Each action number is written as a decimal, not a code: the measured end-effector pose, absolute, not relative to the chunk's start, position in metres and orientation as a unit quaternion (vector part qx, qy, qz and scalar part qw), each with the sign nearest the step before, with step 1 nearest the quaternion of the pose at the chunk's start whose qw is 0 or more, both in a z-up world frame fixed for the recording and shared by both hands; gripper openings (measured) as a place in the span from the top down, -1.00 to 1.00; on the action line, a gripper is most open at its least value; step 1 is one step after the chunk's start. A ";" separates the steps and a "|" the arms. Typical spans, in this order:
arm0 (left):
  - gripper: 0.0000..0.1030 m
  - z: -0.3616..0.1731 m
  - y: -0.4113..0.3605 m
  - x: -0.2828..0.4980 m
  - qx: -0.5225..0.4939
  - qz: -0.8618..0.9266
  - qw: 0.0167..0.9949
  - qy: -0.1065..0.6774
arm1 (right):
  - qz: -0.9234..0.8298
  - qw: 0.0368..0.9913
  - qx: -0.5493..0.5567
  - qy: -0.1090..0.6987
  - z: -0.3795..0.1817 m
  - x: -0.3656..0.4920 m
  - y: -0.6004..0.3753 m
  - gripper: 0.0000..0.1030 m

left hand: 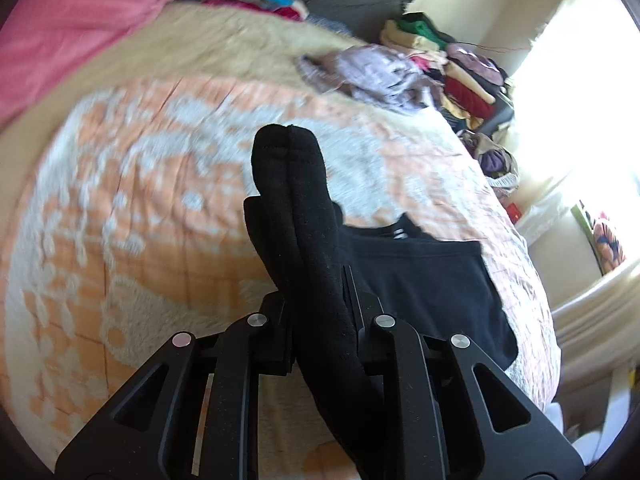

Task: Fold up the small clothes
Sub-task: 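Grasp the sweatshirt edge with the left gripper while the right gripper grasps it too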

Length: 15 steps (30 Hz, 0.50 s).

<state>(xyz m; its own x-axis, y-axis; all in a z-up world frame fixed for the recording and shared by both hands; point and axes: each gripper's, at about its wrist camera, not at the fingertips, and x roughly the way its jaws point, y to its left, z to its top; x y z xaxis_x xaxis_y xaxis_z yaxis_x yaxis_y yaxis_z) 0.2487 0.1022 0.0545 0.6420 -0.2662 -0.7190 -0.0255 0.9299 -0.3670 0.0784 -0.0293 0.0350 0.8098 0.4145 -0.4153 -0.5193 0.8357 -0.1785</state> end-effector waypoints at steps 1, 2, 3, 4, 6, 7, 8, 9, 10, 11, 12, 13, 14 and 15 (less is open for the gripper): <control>0.79 0.062 0.095 0.249 -0.168 -0.072 0.892 0.412 | 0.244 0.943 -0.134 0.181 0.040 0.078 -0.037 0.79; 0.79 0.068 0.089 0.249 -0.165 -0.075 0.895 0.409 | 0.241 0.945 -0.126 0.181 0.044 0.079 -0.043 0.79; 0.79 0.074 0.082 0.250 -0.159 -0.078 0.897 0.405 | 0.238 0.947 -0.119 0.180 0.047 0.079 -0.048 0.79; 0.79 0.077 0.078 0.250 -0.154 -0.079 0.899 0.402 | 0.236 0.949 -0.111 0.179 0.051 0.081 -0.055 0.79; 0.79 0.085 0.066 0.251 -0.143 -0.082 0.903 0.396 | 0.228 0.953 -0.098 0.175 0.057 0.082 -0.068 0.79; 0.79 0.089 0.059 0.251 -0.137 -0.085 0.905 0.394 | 0.224 0.954 -0.094 0.173 0.060 0.081 -0.073 0.80; 0.79 0.091 0.054 0.251 -0.134 -0.087 0.906 0.392 | 0.220 0.956 -0.090 0.171 0.062 0.079 -0.079 0.80; 0.79 0.094 0.049 0.251 -0.130 -0.089 0.907 0.390 | 0.216 0.958 -0.087 0.170 0.064 0.079 -0.084 0.80; 0.79 0.096 0.042 0.252 -0.126 -0.092 0.908 0.389 | 0.212 0.959 -0.081 0.169 0.065 0.079 -0.091 0.80; 0.79 0.098 0.037 0.253 -0.124 -0.094 0.908 0.388 | 0.210 0.960 -0.076 0.169 0.065 0.079 -0.096 0.80; 0.79 0.099 0.033 0.253 -0.122 -0.095 0.909 0.388 | 0.207 0.961 -0.071 0.170 0.065 0.078 -0.100 0.80; 0.79 0.100 0.026 0.253 -0.119 -0.097 0.909 0.387 | 0.204 0.962 -0.063 0.171 0.065 0.078 -0.107 0.81; 0.79 0.101 0.022 0.253 -0.116 -0.098 0.910 0.387 | 0.203 0.962 -0.059 0.172 0.065 0.080 -0.109 0.81; 0.79 0.102 0.016 0.255 -0.113 -0.099 0.910 0.387 | 0.200 0.963 -0.053 0.174 0.065 0.080 -0.114 0.81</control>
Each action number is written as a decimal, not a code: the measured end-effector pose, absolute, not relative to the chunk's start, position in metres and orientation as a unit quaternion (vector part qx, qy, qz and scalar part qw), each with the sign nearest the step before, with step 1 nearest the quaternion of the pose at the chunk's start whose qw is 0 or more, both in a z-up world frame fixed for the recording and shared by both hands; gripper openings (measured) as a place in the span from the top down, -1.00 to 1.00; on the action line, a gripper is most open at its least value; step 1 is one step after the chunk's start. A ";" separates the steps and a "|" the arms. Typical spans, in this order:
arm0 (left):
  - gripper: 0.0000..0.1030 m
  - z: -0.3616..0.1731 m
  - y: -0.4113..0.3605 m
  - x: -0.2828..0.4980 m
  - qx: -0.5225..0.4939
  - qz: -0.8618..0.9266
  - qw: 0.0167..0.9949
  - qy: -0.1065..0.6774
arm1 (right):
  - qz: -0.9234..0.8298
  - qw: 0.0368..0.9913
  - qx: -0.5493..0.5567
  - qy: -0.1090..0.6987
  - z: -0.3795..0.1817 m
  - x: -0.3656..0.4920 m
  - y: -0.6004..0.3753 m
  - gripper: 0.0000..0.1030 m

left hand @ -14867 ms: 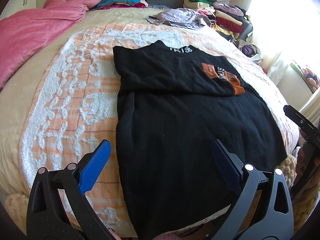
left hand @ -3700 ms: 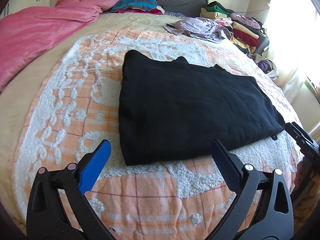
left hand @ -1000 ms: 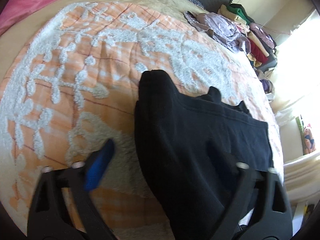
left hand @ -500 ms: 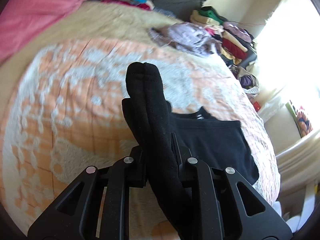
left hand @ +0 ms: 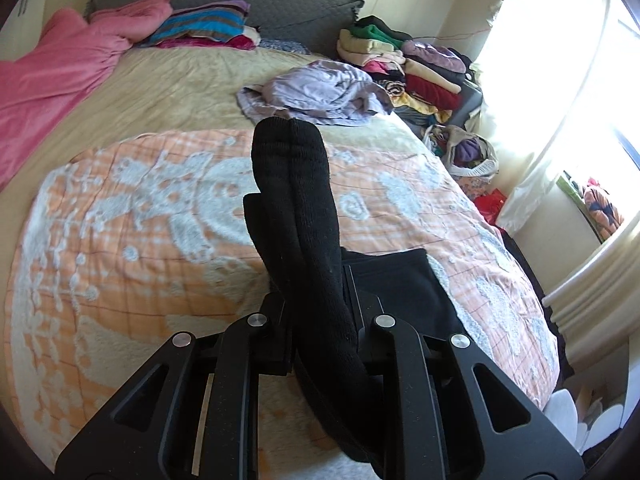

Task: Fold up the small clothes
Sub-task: 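Grasp the sweatshirt edge with the left gripper while the right gripper grasps it too, then lift the grasped edge with both grippers and fold it over the sweatshirt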

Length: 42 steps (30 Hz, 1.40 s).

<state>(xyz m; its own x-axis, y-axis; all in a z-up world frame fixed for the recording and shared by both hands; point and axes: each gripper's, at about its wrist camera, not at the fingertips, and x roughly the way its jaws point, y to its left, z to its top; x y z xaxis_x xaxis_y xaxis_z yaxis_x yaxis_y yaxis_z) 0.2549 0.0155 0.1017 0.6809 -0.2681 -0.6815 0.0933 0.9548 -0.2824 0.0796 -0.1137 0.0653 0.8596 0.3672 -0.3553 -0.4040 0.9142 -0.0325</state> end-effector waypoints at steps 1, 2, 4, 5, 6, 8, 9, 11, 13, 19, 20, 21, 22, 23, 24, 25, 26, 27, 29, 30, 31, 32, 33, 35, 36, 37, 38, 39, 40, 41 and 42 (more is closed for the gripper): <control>0.79 0.102 0.012 0.256 -0.112 -0.100 0.910 0.387 | 0.197 0.963 -0.045 0.175 0.066 0.079 -0.120 0.81; 0.79 0.103 0.007 0.257 -0.111 -0.102 0.909 0.388 | 0.196 0.964 -0.041 0.177 0.066 0.080 -0.123 0.81; 0.79 0.104 -0.002 0.260 -0.107 -0.105 0.909 0.389 | 0.192 0.964 -0.030 0.180 0.066 0.085 -0.133 0.81; 0.79 0.104 -0.007 0.261 -0.105 -0.106 0.909 0.389 | 0.189 0.965 -0.022 0.182 0.066 0.085 -0.138 0.81; 0.79 0.104 -0.012 0.262 -0.102 -0.108 0.909 0.390 | 0.187 0.965 -0.015 0.185 0.065 0.086 -0.142 0.82; 0.79 0.103 -0.023 0.265 -0.095 -0.109 0.908 0.393 | 0.184 0.964 0.001 0.191 0.064 0.086 -0.151 0.82; 0.79 0.102 -0.028 0.267 -0.093 -0.111 0.907 0.395 | 0.182 0.964 0.009 0.194 0.063 0.087 -0.155 0.82; 0.78 0.101 -0.041 0.270 -0.088 -0.112 0.906 0.398 | 0.180 0.963 0.025 0.201 0.062 0.089 -0.162 0.82; 0.78 0.098 -0.050 0.275 -0.086 -0.114 0.905 0.402 | 0.177 0.960 0.043 0.211 0.059 0.091 -0.171 0.82; 0.77 0.081 -0.083 0.292 -0.076 -0.120 0.895 0.424 | 0.169 0.949 0.097 0.247 0.046 0.097 -0.191 0.82; 0.76 0.077 -0.088 0.295 -0.073 -0.121 0.893 0.427 | 0.169 0.945 0.114 0.257 0.043 0.099 -0.196 0.83; 0.75 0.073 -0.095 0.298 -0.069 -0.122 0.891 0.433 | 0.170 0.939 0.131 0.267 0.039 0.102 -0.201 0.83; 0.73 0.070 -0.100 0.301 -0.066 -0.123 0.889 0.437 | 0.169 0.934 0.148 0.278 0.037 0.107 -0.206 0.83; 0.71 0.066 -0.104 0.304 -0.063 -0.124 0.886 0.441 | 0.167 0.927 0.167 0.290 0.033 0.111 -0.213 0.83; 0.70 0.063 -0.109 0.307 -0.061 -0.125 0.884 0.446 | 0.164 0.921 0.186 0.301 0.029 0.114 -0.219 0.83; 0.67 0.058 -0.115 0.312 -0.059 -0.126 0.881 0.452 | 0.162 0.915 0.200 0.309 0.024 0.116 -0.224 0.83; 0.67 0.052 -0.121 0.316 -0.057 -0.125 0.878 0.459 | 0.160 0.911 0.210 0.316 0.021 0.118 -0.228 0.83; 0.65 0.047 -0.127 0.319 -0.055 -0.124 0.875 0.465 | 0.159 0.907 0.220 0.322 0.018 0.120 -0.231 0.83; 0.64 0.040 -0.135 0.324 -0.051 -0.123 0.871 0.473 | 0.157 0.898 0.242 0.332 0.012 0.122 -0.239 0.83; 0.62 0.036 -0.139 0.326 -0.049 -0.124 0.869 0.477 | 0.155 0.893 0.253 0.337 0.009 0.123 -0.242 0.83; 0.60 0.031 -0.144 0.330 -0.047 -0.125 0.866 0.483 | 0.154 0.891 0.259 0.341 0.007 0.124 -0.245 0.83; 0.58 0.028 -0.147 0.332 -0.047 -0.125 0.864 0.486 | 0.153 0.886 0.269 0.345 0.004 0.125 -0.248 0.83; 0.54 0.025 -0.149 0.334 -0.047 -0.125 0.862 0.488 | 0.153 0.883 0.276 0.347 0.002 0.125 -0.251 0.83; 0.47 0.019 -0.154 0.340 -0.047 -0.123 0.860 0.494 | 0.152 0.876 0.292 0.353 -0.003 0.127 -0.256 0.83; 0.41 0.014 -0.156 0.343 -0.045 -0.120 0.857 0.499 | 0.153 0.872 0.300 0.356 -0.005 0.129 -0.258 0.83; 0.29 0.010 -0.158 0.346 -0.043 -0.119 0.855 0.503 | 0.154 0.864 0.315 0.361 -0.009 0.131 -0.261 0.82; 0.22 0.006 -0.160 0.349 -0.043 -0.118 0.852 0.508 | 0.155 0.858 0.325 0.365 -0.011 0.133 -0.265 0.82; 0.07 0.001 -0.161 0.353 -0.047 -0.118 0.848 0.515 | 0.157 0.852 0.336 0.370 -0.014 0.134 -0.269 0.82; -0.11 -0.001 -0.161 0.355 -0.056 -0.122 0.846 0.516 | 0.160 0.843 0.352 0.375 -0.019 0.136 -0.272 0.79; -0.17 -0.003 -0.160 0.357 -0.068 -0.130 0.843 0.517 | 0.161 0.836 0.364 0.378 -0.022 0.137 -0.276 0.77; -0.28 -0.005 -0.159 0.358 -0.078 -0.138 0.840 0.518 | 0.162 0.828 0.378 0.382 -0.027 0.138 -0.281 0.73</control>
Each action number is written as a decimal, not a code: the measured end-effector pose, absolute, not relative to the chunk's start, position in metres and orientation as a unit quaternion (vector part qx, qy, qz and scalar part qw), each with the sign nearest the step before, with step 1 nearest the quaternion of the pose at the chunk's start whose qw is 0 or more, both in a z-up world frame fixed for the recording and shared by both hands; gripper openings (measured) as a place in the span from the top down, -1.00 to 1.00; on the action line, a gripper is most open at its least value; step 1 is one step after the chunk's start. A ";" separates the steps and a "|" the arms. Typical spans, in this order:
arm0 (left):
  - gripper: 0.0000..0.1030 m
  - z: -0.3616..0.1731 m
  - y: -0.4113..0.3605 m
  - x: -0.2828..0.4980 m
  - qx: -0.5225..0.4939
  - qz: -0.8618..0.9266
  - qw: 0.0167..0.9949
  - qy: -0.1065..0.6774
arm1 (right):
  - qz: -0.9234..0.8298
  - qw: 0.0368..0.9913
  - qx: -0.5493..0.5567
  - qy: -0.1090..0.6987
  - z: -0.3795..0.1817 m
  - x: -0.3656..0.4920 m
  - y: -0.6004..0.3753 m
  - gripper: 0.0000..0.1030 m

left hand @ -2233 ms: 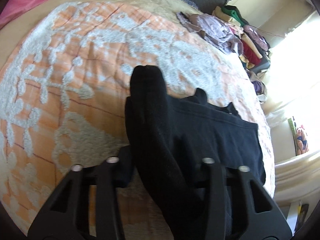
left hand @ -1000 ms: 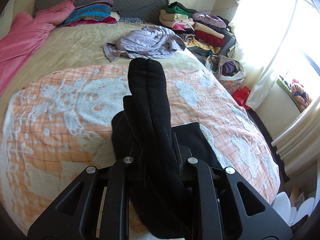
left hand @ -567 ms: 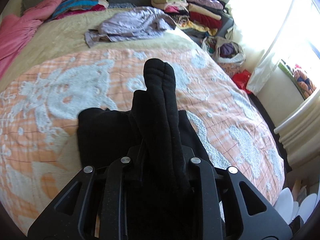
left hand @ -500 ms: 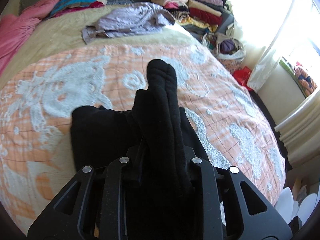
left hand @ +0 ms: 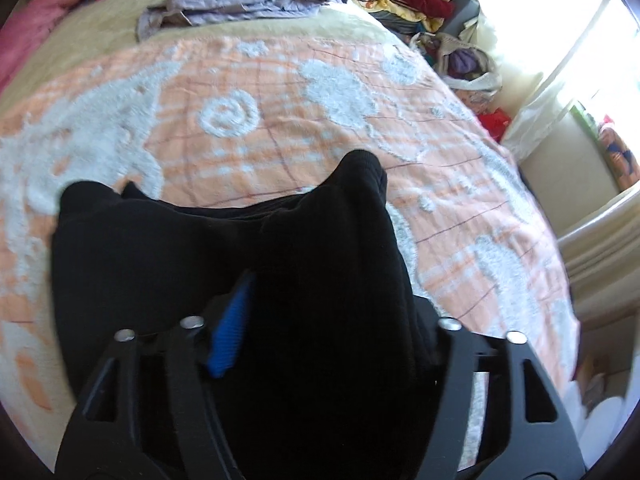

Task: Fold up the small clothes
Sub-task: 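Lift the grasped edge with both grippers and fold it over the sweatshirt, then lay the folded edge down and open the left gripper while the right gripper opens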

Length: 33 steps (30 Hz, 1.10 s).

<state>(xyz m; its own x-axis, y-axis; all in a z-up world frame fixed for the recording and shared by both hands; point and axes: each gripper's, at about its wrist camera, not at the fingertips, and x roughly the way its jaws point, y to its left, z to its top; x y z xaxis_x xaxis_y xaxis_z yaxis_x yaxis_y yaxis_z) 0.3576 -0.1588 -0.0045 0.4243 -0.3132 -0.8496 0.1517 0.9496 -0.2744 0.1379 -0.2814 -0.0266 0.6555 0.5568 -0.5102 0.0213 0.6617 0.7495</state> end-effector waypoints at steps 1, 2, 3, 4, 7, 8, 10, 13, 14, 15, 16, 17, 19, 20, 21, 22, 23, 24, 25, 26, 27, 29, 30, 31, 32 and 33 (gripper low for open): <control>-0.41 -0.004 -0.157 0.357 -0.093 -0.152 0.837 0.517 | 0.161 0.820 0.390 0.387 -0.031 0.139 -0.286 0.71; -0.47 -0.002 -0.155 0.356 -0.108 -0.165 0.835 0.514 | 0.162 0.807 0.410 0.392 -0.037 0.140 -0.291 0.71; -0.51 0.002 -0.151 0.353 -0.126 -0.175 0.834 0.507 | 0.167 0.793 0.432 0.396 -0.042 0.141 -0.296 0.71; -0.55 0.007 -0.148 0.350 -0.137 -0.180 0.835 0.501 | 0.169 0.785 0.444 0.398 -0.045 0.142 -0.299 0.70; -0.55 0.024 -0.127 0.336 -0.148 -0.182 0.851 0.469 | 0.186 0.767 0.464 0.403 -0.046 0.144 -0.306 0.53; -0.55 0.028 -0.122 0.332 -0.144 -0.178 0.856 0.463 | 0.193 0.772 0.454 0.401 -0.041 0.144 -0.305 0.44; -0.55 0.036 -0.105 0.318 -0.126 -0.158 0.874 0.441 | 0.195 0.793 0.422 0.394 -0.027 0.143 -0.303 0.02; -0.56 0.034 -0.081 0.295 -0.092 -0.122 0.892 0.424 | 0.200 0.811 0.399 0.379 -0.011 0.148 -0.303 -0.29; -0.56 0.031 -0.076 0.288 -0.080 -0.114 0.895 0.424 | 0.204 0.812 0.390 0.383 -0.006 0.155 -0.302 -0.29; -0.56 0.027 -0.072 0.282 -0.069 -0.106 0.896 0.425 | 0.211 0.814 0.376 0.389 0.000 0.165 -0.300 -0.30; -0.56 0.023 -0.068 0.276 -0.059 -0.101 0.897 0.426 | 0.215 0.815 0.367 0.394 0.002 0.171 -0.298 -0.30; -0.56 0.018 -0.065 0.269 -0.049 -0.098 0.897 0.429 | 0.221 0.814 0.358 0.401 0.005 0.179 -0.296 -0.30; -0.56 0.013 -0.062 0.263 -0.036 -0.095 0.896 0.432 | 0.227 0.811 0.349 0.411 0.005 0.192 -0.293 -0.26; -0.56 0.011 -0.062 0.260 -0.032 -0.097 0.896 0.433 | 0.228 0.812 0.335 0.420 0.006 0.200 -0.290 -0.24; -0.56 0.009 -0.064 0.257 -0.027 -0.100 0.895 0.434 | 0.226 0.816 0.318 0.427 0.006 0.207 -0.286 -0.20; -0.56 0.007 -0.065 0.255 -0.023 -0.100 0.896 0.433 | 0.224 0.818 0.307 0.431 0.005 0.210 -0.286 -0.14; -0.56 0.006 -0.066 0.250 -0.019 -0.100 0.897 0.431 | 0.221 0.821 0.294 0.437 0.005 0.218 -0.285 -0.07; -0.56 0.004 -0.066 0.249 -0.017 -0.099 0.897 0.430 | 0.215 0.824 0.280 0.443 0.004 0.226 -0.284 0.19; -0.56 0.003 -0.068 0.249 -0.017 -0.099 0.897 0.430 | 0.212 0.828 0.267 0.444 0.003 0.230 -0.282 0.50; -0.56 0.002 -0.068 0.248 -0.017 -0.098 0.897 0.430 | 0.216 0.835 0.246 0.442 0.004 0.233 -0.278 0.51; -0.56 0.000 -0.069 0.248 -0.017 -0.098 0.898 0.429 | 0.222 0.839 0.237 0.437 0.005 0.233 -0.276 0.58; -0.56 0.001 -0.072 0.246 -0.012 -0.094 0.899 0.428 | 0.246 0.854 0.220 0.403 0.019 0.227 -0.274 0.59; -0.56 0.001 -0.072 0.245 -0.012 -0.094 0.900 0.426 | 0.250 0.864 0.207 0.386 0.025 0.225 -0.272 0.59; -0.56 0.001 -0.072 0.244 -0.018 -0.097 0.900 0.425 | 0.247 0.871 0.197 0.376 0.029 0.223 -0.272 0.59; -0.56 0.000 -0.072 0.243 -0.021 -0.099 0.899 0.426 | 0.231 0.877 0.183 0.380 0.027 0.222 -0.272 0.59; -0.57 -0.002 -0.072 0.243 -0.024 -0.101 0.897 0.429 | 0.215 0.877 0.171 0.393 0.022 0.228 -0.271 0.58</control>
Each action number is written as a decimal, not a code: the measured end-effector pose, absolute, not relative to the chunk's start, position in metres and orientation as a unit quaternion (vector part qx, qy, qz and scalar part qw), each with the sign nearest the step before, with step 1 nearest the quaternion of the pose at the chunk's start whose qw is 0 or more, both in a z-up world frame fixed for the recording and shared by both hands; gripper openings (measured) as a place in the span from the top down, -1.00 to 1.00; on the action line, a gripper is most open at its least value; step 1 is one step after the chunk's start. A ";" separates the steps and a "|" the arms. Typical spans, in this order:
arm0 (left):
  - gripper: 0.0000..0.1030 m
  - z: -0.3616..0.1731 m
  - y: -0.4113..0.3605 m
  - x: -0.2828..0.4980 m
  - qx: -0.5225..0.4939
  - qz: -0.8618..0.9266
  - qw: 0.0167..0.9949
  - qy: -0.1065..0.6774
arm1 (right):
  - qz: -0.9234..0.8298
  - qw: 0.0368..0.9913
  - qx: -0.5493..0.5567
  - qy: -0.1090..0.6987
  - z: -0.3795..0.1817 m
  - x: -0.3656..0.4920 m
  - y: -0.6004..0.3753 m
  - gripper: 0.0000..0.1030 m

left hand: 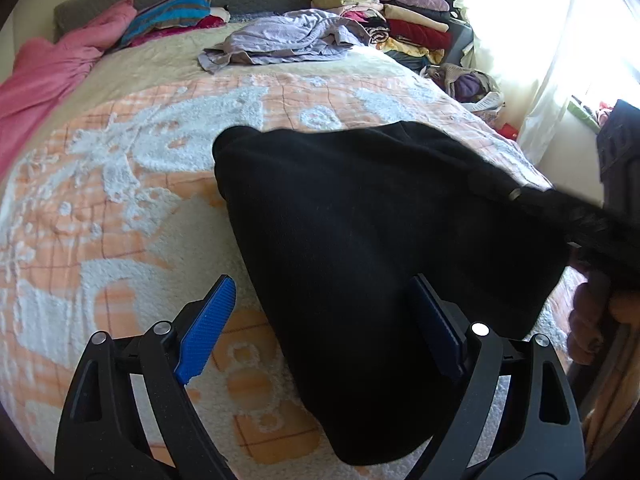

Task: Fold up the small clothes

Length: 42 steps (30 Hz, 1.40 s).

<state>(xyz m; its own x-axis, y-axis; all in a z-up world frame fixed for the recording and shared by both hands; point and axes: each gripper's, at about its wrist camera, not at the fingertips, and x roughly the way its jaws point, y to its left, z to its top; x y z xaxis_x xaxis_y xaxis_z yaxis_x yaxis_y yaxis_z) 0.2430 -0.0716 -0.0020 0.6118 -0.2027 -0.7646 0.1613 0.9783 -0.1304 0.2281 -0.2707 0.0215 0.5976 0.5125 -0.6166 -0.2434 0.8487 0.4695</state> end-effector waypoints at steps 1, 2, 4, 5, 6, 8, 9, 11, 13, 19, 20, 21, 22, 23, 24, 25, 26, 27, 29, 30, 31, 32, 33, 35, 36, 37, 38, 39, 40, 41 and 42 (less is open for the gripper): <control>-0.57 -0.005 -0.072 0.243 -0.028 -0.106 0.895 0.432 | 0.198 0.874 0.157 0.415 0.013 0.230 -0.270 0.55; -0.57 -0.006 -0.073 0.242 -0.029 -0.108 0.894 0.433 | 0.190 0.868 0.153 0.432 0.002 0.232 -0.272 0.54; -0.57 -0.008 -0.074 0.240 -0.028 -0.106 0.895 0.431 | 0.187 0.863 0.166 0.438 -0.007 0.230 -0.278 0.42; -0.57 -0.008 -0.075 0.238 -0.027 -0.105 0.896 0.430 | 0.181 0.865 0.168 0.437 -0.006 0.228 -0.281 0.35; -0.57 -0.008 -0.075 0.238 -0.028 -0.104 0.896 0.430 | 0.171 0.869 0.161 0.435 -0.005 0.225 -0.281 0.23; -0.57 -0.007 -0.075 0.236 -0.028 -0.103 0.896 0.430 | 0.158 0.877 0.147 0.430 -0.002 0.220 -0.279 0.12; -0.57 -0.006 -0.076 0.236 -0.026 -0.102 0.897 0.430 | 0.154 0.879 0.146 0.428 0.000 0.220 -0.277 0.10; -0.57 -0.006 -0.076 0.235 -0.026 -0.102 0.897 0.430 | 0.152 0.882 0.148 0.420 0.002 0.212 -0.280 0.09; -0.57 -0.005 -0.076 0.234 -0.027 -0.101 0.897 0.430 | 0.150 0.886 0.149 0.413 0.005 0.209 -0.280 -0.03; -0.61 0.000 -0.075 0.229 -0.027 -0.098 0.900 0.425 | 0.140 0.903 0.159 0.375 0.022 0.188 -0.290 -0.68; -0.64 0.001 -0.074 0.227 -0.027 -0.098 0.900 0.423 | 0.137 0.906 0.159 0.368 0.026 0.185 -0.291 -0.73; -0.66 0.003 -0.073 0.225 -0.029 -0.098 0.901 0.421 | 0.134 0.910 0.159 0.358 0.030 0.181 -0.291 -0.75; -0.66 0.006 -0.073 0.222 -0.030 -0.100 0.903 0.417 | 0.132 0.915 0.158 0.347 0.035 0.176 -0.292 -0.80; -0.68 0.008 -0.072 0.219 -0.030 -0.102 0.904 0.415 | 0.131 0.919 0.157 0.337 0.039 0.171 -0.293 -0.83; -0.71 0.012 -0.072 0.215 -0.029 -0.104 0.905 0.411 | 0.130 0.922 0.156 0.329 0.042 0.166 -0.294 -0.86; -0.77 0.014 -0.072 0.212 -0.029 -0.106 0.907 0.407 | 0.130 0.926 0.155 0.319 0.045 0.159 -0.294 -0.87; -0.81 0.017 -0.071 0.207 -0.027 -0.106 0.909 0.403 | 0.132 0.928 0.155 0.313 0.047 0.154 -0.294 -0.88; -0.81 0.019 -0.071 0.204 -0.027 -0.107 0.910 0.399 | 0.135 0.931 0.153 0.304 0.049 0.145 -0.294 -0.89; -0.81 0.023 -0.069 0.194 -0.026 -0.107 0.914 0.392 | 0.136 0.935 0.151 0.290 0.052 0.132 -0.294 -0.91; -0.81 0.025 -0.067 0.187 -0.026 -0.108 0.915 0.387 | 0.138 0.937 0.148 0.285 0.054 0.126 -0.293 -0.91; -0.81 0.027 -0.066 0.183 -0.026 -0.107 0.916 0.385 | 0.137 0.939 0.147 0.280 0.056 0.121 -0.293 -0.91; -0.81 0.028 -0.065 0.178 -0.027 -0.107 0.918 0.382 | 0.137 0.942 0.144 0.272 0.059 0.113 -0.292 -0.91; -0.81 0.029 -0.064 0.173 -0.027 -0.107 0.919 0.379 | 0.139 0.943 0.143 0.267 0.061 0.108 -0.292 -0.91; -0.81 0.030 -0.059 0.160 -0.031 -0.108 0.921 0.374 | 0.147 0.944 0.140 0.258 0.063 0.094 -0.289 -0.91; -0.81 0.030 -0.058 0.157 -0.032 -0.109 0.921 0.373 | 0.148 0.945 0.139 0.255 0.063 0.088 -0.288 -0.91; -0.81 0.029 -0.057 0.150 -0.032 -0.110 0.921 0.373 | 0.147 0.946 0.137 0.253 0.062 0.082 -0.287 -0.91; -0.81 0.027 -0.056 0.145 -0.031 -0.111 0.921 0.373 | 0.141 0.948 0.131 0.252 0.059 0.072 -0.285 -0.91; -0.81 0.025 -0.055 0.138 -0.028 -0.110 0.921 0.373 | 0.137 0.949 0.126 0.253 0.056 0.065 -0.283 -0.91; -0.81 0.024 -0.054 0.133 -0.026 -0.110 0.921 0.373 | 0.132 0.950 0.121 0.255 0.051 0.058 -0.280 -0.91; -0.81 0.022 -0.053 0.127 -0.023 -0.110 0.921 0.373 | 0.127 0.951 0.118 0.257 0.047 0.052 -0.278 -0.91; -0.81 0.020 -0.052 0.124 -0.022 -0.109 0.921 0.373 | 0.125 0.950 0.116 0.260 0.043 0.048 -0.277 -0.91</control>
<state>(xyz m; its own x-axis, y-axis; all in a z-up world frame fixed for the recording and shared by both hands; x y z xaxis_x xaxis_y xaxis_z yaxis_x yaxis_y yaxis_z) 0.1238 -0.0518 0.0205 0.6977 -0.2171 -0.6827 0.1842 0.9753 -0.1220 0.0478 -0.2767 0.0428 0.8334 0.2975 -0.4657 -0.1772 0.9421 0.2848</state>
